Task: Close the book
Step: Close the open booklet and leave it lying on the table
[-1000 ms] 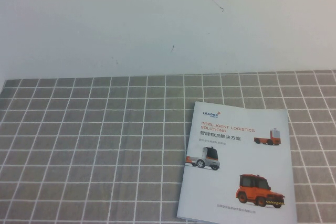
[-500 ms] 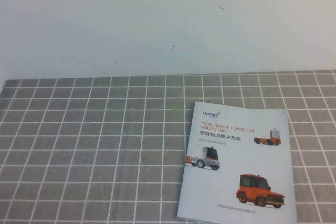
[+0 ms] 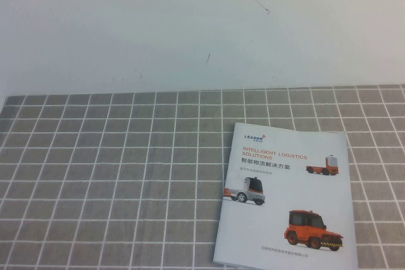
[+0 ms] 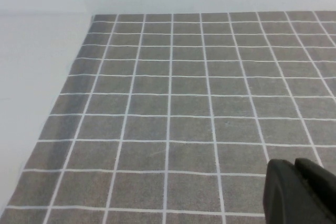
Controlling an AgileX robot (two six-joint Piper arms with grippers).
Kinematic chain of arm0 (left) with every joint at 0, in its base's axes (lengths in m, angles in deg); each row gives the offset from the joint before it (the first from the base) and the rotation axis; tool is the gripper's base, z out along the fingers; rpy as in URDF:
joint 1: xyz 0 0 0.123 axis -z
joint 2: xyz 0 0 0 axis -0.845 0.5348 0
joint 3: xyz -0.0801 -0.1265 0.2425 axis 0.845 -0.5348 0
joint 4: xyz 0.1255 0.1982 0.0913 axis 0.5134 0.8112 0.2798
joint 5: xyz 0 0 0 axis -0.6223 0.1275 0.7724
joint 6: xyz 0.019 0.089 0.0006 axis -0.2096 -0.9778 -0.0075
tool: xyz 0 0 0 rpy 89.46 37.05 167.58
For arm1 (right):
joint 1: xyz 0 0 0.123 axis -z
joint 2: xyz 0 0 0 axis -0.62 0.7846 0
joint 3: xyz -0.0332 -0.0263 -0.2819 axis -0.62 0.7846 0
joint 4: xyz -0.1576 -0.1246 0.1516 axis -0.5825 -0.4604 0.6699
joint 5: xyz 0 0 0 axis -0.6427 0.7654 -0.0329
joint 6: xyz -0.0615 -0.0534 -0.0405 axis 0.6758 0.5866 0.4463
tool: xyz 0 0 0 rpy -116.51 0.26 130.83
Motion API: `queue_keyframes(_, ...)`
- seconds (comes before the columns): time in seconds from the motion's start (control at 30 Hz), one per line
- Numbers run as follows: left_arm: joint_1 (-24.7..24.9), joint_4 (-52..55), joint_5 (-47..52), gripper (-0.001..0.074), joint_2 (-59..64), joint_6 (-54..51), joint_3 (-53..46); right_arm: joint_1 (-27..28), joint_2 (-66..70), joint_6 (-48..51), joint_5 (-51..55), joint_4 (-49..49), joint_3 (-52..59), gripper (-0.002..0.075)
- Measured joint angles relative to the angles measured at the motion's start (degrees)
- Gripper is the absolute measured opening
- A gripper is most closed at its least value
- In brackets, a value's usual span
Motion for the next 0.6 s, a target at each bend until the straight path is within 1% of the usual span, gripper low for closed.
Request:
queue_keyframes(0.07,-1.51,0.00,0.00,-0.0004,0.00,0.00,0.00,0.00,0.00,0.00,0.00,0.00,0.00,-0.0002)
queue_keyframes(0.13,-1.95,0.00,0.00,-0.0004,0.00,0.00,0.00,0.00,0.00,0.00,0.00,0.00,0.00,-0.0002)
queue_keyframes(0.6,-2.18,0.00,0.00,-0.0004,0.00,0.00,0.00,0.00,0.00,0.00,0.00,0.00,0.00,-0.0002)
